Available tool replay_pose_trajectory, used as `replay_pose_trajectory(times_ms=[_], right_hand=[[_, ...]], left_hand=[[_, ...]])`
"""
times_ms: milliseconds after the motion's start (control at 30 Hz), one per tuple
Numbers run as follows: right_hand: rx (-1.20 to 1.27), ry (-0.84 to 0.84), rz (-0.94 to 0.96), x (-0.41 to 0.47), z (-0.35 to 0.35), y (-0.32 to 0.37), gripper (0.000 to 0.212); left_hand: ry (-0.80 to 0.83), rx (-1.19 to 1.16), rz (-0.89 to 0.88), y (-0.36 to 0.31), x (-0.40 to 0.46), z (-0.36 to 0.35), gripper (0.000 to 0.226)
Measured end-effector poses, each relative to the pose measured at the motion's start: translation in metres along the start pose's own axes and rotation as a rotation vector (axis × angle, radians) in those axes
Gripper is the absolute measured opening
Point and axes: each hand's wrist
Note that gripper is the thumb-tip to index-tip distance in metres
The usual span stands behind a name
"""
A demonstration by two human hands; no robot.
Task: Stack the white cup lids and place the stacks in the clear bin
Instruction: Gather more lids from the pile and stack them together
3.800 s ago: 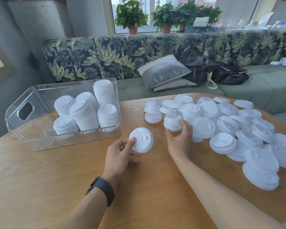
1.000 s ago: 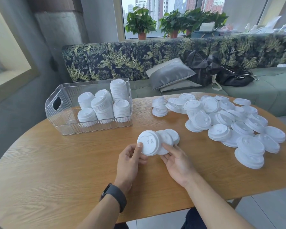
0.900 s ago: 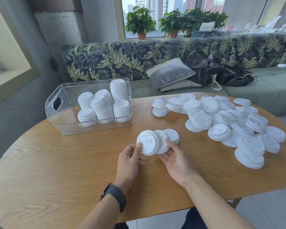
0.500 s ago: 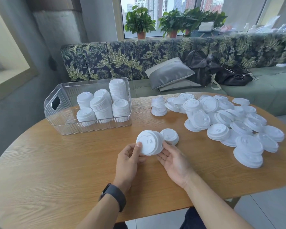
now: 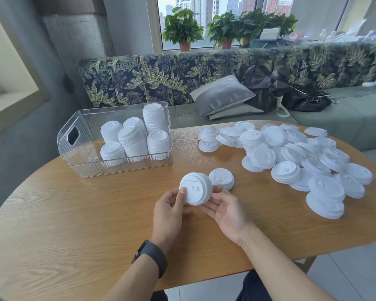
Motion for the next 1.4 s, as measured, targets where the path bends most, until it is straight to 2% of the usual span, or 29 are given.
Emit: replay_pose_trajectory(times_ms=[367,533,667,700,800,867,1033,1200,1400], right_hand=[[-0.097,-0.094,0.165,-0.002,-0.006,-0.006,0.033],[-0.152,-0.070,0.193,-0.007,-0.010,-0.003,0.028],[-0.204,-0.076,0.200,-0.005,-0.010,-0.006,0.056],[-0.198,-0.086,0.198,-0.004,-0.009,-0.006,0.057],[-0.144,-0.092,0.183,-0.003,-0.008,-0.007,0.038],[-0.118,-0.078,0.171,-0.003,-0.007,-0.006,0.033],[-0.139,-0.042,0.156,-0.005,-0.006,-0.003,0.035],[-0.111,-0.042,0.146,-0.005,-0.008,-0.002,0.054],[-0.113,-0.059,0.160,-0.005,-0.009,-0.003,0.047]], left_hand=[[-0.063,0.002,0.007,0.001,0.001,0.003,0.024],[-0.066,0.014,-0.001,-0.001,-0.001,0.003,0.027],[-0.063,0.017,-0.009,-0.003,-0.002,0.002,0.027],[-0.060,0.017,-0.008,-0.002,-0.002,0.003,0.028],[-0.047,0.007,0.000,-0.003,-0.002,0.003,0.030],[-0.030,0.008,0.003,-0.004,-0.002,0.003,0.030],[0.002,0.010,0.007,-0.007,-0.003,0.005,0.031],[-0.014,-0.015,0.021,-0.007,-0.002,0.004,0.031],[0.023,-0.017,0.028,-0.009,-0.004,0.005,0.031]])
Point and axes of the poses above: each hand's wrist, its own x-axis towards the middle knuckle, its own z-axis out of the back of the hand, y = z × x, and after that the axes turned 14 degrees about -y, right-handed
